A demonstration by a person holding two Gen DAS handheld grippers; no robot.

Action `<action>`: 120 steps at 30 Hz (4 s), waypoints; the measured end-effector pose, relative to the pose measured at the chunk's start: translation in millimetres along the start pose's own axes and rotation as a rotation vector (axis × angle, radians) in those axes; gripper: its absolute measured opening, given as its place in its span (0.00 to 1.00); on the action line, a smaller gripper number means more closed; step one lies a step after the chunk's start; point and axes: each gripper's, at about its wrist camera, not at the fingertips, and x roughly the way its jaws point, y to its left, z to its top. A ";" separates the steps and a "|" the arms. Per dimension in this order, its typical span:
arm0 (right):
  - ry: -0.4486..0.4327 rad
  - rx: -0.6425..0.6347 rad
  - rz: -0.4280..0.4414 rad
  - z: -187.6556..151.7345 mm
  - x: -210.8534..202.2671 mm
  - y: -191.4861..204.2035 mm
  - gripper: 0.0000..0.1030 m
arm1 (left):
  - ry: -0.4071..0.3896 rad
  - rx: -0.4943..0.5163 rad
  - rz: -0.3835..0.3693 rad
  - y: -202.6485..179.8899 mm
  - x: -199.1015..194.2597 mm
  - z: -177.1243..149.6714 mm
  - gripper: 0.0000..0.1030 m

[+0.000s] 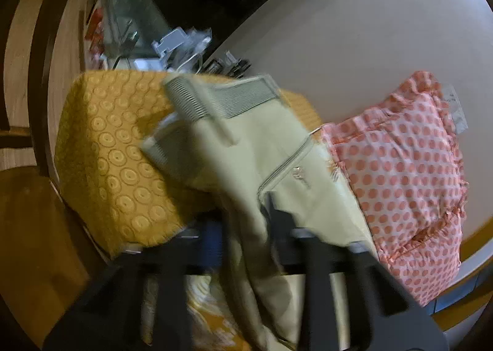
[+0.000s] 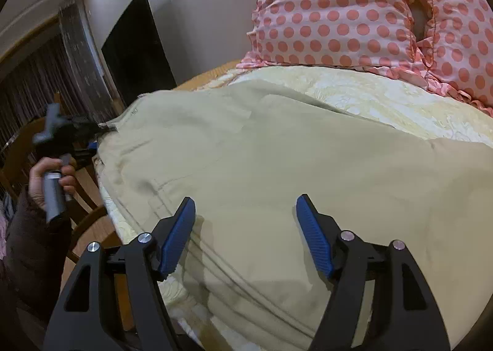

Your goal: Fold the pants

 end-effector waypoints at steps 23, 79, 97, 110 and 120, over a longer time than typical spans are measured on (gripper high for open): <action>-0.337 0.640 -0.100 -40.5 -149.9 -186.9 0.75 | 0.326 1.522 -0.454 -266.1 -27.9 -357.5 0.13; 0.011 0.733 -0.110 60.6 -38.9 -281.5 0.62 | 0.622 0.841 -0.273 -321.9 187.4 -174.0 0.46; -0.029 0.249 -0.491 -17.8 -44.6 -87.6 0.89 | 0.174 1.138 -0.024 -208.8 8.0 -254.1 0.98; -0.060 0.191 -0.613 -33.2 -40.1 -72.1 0.99 | 0.169 1.095 -0.074 -193.7 12.0 -256.0 0.98; -0.057 0.197 -0.622 -33.5 -39.9 -71.4 0.99 | 0.177 1.092 -0.061 -195.1 12.7 -255.6 0.98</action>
